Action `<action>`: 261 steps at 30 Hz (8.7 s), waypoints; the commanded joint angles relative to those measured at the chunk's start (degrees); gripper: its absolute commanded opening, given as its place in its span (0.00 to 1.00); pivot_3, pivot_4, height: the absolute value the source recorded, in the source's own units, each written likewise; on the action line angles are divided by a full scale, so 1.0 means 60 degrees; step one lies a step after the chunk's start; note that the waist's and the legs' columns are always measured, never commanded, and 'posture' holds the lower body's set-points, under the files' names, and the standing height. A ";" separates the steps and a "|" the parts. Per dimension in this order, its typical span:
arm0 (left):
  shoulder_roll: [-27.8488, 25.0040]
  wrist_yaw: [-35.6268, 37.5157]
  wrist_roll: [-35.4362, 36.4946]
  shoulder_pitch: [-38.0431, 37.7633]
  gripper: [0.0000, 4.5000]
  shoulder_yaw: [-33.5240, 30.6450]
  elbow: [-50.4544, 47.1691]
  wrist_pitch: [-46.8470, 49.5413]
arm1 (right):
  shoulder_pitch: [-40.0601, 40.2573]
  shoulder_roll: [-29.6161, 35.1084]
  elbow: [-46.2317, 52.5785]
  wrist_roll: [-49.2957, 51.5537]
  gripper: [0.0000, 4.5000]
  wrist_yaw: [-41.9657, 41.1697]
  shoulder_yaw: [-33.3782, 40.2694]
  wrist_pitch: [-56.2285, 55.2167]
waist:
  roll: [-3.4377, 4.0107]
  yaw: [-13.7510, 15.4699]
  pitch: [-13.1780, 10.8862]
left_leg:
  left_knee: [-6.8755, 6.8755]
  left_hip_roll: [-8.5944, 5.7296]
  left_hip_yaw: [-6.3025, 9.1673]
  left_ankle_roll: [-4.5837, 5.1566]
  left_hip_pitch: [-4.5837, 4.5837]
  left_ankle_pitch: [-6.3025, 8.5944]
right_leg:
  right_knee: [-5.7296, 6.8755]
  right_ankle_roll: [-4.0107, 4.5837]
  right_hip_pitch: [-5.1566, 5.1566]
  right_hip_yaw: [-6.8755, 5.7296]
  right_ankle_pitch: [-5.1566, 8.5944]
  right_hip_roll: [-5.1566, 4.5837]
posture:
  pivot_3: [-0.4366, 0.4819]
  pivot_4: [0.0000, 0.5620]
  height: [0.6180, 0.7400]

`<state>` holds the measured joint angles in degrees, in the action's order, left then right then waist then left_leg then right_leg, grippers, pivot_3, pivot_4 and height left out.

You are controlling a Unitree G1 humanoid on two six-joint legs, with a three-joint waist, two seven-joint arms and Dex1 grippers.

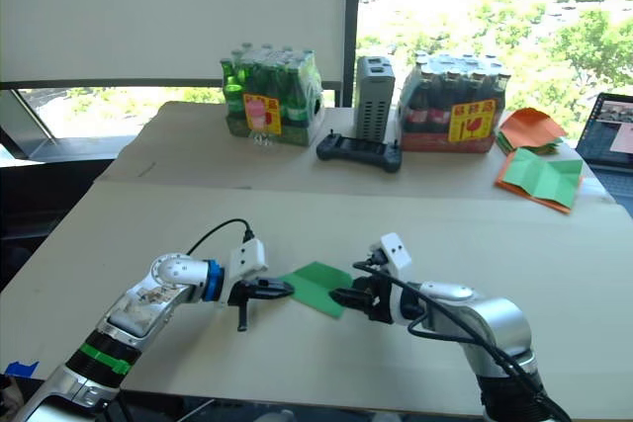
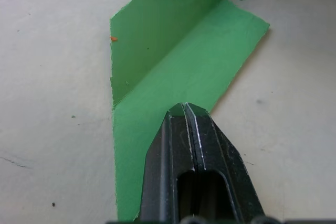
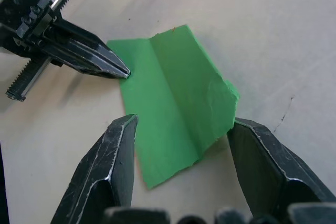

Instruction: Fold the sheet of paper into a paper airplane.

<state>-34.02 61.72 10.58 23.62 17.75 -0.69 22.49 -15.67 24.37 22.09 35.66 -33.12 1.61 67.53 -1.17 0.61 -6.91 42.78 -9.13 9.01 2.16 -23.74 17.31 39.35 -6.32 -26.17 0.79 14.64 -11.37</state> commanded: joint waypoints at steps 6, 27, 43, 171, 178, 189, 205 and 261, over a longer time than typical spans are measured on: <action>-0.0052 -0.0089 -0.0325 -0.0122 0.00 0.0209 0.0105 0.0184 | -0.0319 -0.0542 0.0042 0.0740 0.65 0.0543 0.0772 0.0355 | 0.0000 -0.0003 0.0000 | 0.0000 0.0000 0.0000 0.0000 0.0000 0.0000 | 0.0001 0.0000 -0.0001 0.0000 0.0000 0.0000 | 0.48 0.27 0.47; -0.0161 -0.0014 -0.0323 -0.0152 0.00 0.0191 0.0011 0.0250 | -0.0215 -0.0180 -0.0001 0.0588 0.01 0.0505 0.0312 -0.0247 | 0.0001 -0.0011 0.0000 | -0.0001 0.0000 0.0001 0.0000 0.0000 0.0000 | 0.0002 0.0000 -0.0002 0.0000 0.0000 0.0001 | 0.48 0.27 0.47; -0.0203 0.0022 -0.0306 -0.0159 0.00 0.0172 -0.0044 0.0344 | 0.0970 0.1945 0.0880 -0.3374 0.01 -0.1403 -0.2958 -0.6522 | 0.0001 -0.0011 0.0000 | -0.0001 -0.0002 -0.0003 0.0001 0.0002 0.0001 | -0.0001 -0.0002 -0.0001 -0.0004 0.0001 0.0003 | 0.48 0.27 0.47; 0.0389 -0.0258 -0.0636 0.0267 0.00 0.0433 0.0304 0.0181 | -0.0241 0.0715 -0.1291 -0.5599 0.01 -0.1337 -0.4179 -0.4800 | -0.0002 -0.0079 0.0004 | 0.0004 -0.0002 0.0001 -0.0005 0.0018 -0.0003 | 0.0024 -0.0001 0.0002 -0.0001 0.0000 0.0008 | 0.48 0.27 0.47; 0.0367 -0.0273 -0.0642 0.0266 0.00 0.0434 0.0301 0.0187 | 0.0062 0.1019 -0.0874 -0.5368 0.01 -0.1496 -0.4154 -0.4322 | -0.0003 -0.0001 0.0036 | 0.0002 -0.0003 0.0001 -0.0001 0.0023 -0.0001 | 0.0011 -0.0001 0.0008 -0.0001 0.0001 0.0007 | 0.48 0.27 0.47; 0.0432 -0.0297 -0.0676 0.0371 0.00 0.0444 0.0494 0.0139 | 0.0420 0.1331 -0.0527 -0.5285 0.01 -0.1484 -0.4088 -0.3994 | -0.0005 0.0022 0.0047 | 0.0000 -0.0003 0.0001 0.0001 0.0029 0.0001 | 0.0004 -0.0002 0.0017 -0.0002 0.0001 0.0006 | 0.48 0.27 0.47; 0.0639 -0.0253 -0.0980 0.0545 0.00 0.0772 0.0820 -0.0081 | 0.1026 0.2039 0.0558 -0.4906 0.01 -0.1537 -0.3728 -0.3361 | -0.0008 0.0165 0.0077 | -0.0002 -0.0004 0.0000 0.0032 0.0071 0.0020 | -0.0033 -0.0005 0.0041 -0.0006 0.0002 0.0003 | 0.48 0.27 0.47; 0.0805 0.1428 -0.0685 0.2455 0.00 0.0491 0.2652 -0.1218 | 0.0624 0.1617 0.0727 -0.4215 0.01 -0.0540 -0.3971 -0.3339 | -0.0026 0.0098 0.0089 | -0.0008 -0.0002 -0.0005 0.0031 0.0035 0.0020 | -0.0043 -0.0010 0.0040 -0.0005 0.0002 0.0005 | 0.48 0.27 0.47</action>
<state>-29.87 69.69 6.86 36.95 20.74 14.59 17.05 -12.75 33.81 28.56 11.42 -36.98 -21.55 45.53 -1.33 1.19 -6.38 42.73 -9.14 8.98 2.35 -23.52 17.43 39.09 -6.38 -25.93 0.76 14.65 -11.34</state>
